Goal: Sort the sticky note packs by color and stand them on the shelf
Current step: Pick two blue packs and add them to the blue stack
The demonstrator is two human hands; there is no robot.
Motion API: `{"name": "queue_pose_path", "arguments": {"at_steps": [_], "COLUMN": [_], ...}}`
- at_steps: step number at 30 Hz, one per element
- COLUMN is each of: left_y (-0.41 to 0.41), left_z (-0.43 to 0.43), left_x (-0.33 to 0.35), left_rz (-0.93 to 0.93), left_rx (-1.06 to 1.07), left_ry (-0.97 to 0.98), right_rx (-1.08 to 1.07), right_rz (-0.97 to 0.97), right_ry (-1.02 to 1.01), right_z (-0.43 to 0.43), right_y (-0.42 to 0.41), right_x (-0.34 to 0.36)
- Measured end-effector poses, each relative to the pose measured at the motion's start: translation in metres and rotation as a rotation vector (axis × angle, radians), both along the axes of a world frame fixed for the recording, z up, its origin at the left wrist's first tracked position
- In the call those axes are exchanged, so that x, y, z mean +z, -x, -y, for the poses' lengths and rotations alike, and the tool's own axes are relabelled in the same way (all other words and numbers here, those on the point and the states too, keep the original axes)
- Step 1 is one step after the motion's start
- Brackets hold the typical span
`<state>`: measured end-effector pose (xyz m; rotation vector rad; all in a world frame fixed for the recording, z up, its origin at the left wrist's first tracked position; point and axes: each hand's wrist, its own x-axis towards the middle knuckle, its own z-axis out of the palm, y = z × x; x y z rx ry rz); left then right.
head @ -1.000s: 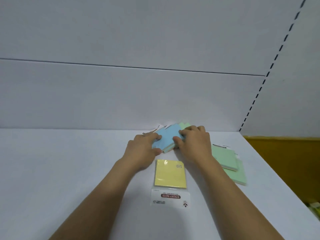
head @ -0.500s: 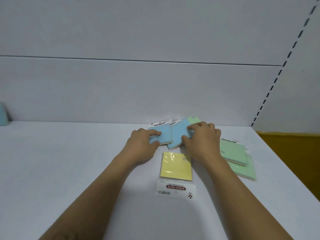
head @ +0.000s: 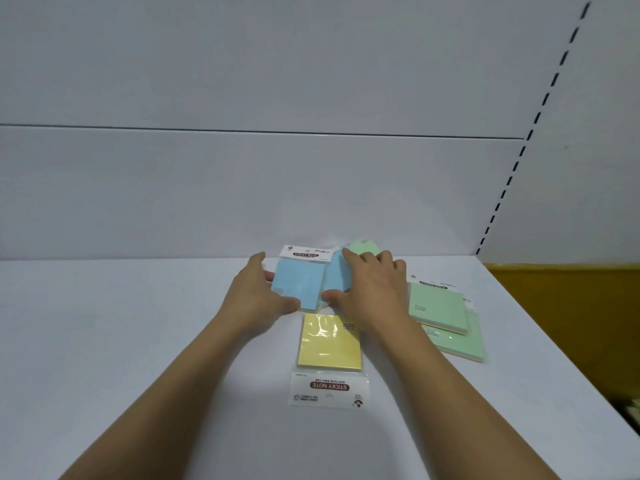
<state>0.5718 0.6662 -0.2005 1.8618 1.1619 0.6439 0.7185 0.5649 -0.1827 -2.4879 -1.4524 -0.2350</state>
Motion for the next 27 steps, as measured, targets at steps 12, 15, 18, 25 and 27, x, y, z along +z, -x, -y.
{"name": "queue_pose_path", "arguments": {"at_steps": [12, 15, 18, 25, 27], "left_y": [0.007, 0.010, 0.013, 0.021, 0.023], "left_z": [0.001, -0.003, -0.005, -0.009, -0.009], "left_x": [0.012, 0.017, 0.021, 0.026, 0.028], "left_rz": [0.108, 0.132, 0.154, 0.215, 0.258], "left_rx": [0.012, 0.001, -0.025, 0.021, 0.043], "left_ry": [-0.102, -0.082, -0.064, -0.075, -0.054], "right_rx": [-0.018, -0.034, -0.029, -0.035, -0.061], "right_rz": [-0.072, -0.188, -0.411, -0.586, -0.633], "right_ry": [0.002, -0.072, -0.233, -0.361, -0.418], "right_z": [-0.002, 0.006, 0.014, 0.020, 0.021], "right_y": [-0.001, -0.007, -0.014, -0.025, -0.027], "right_x": [0.002, 0.005, 0.012, 0.019, 0.022]}}
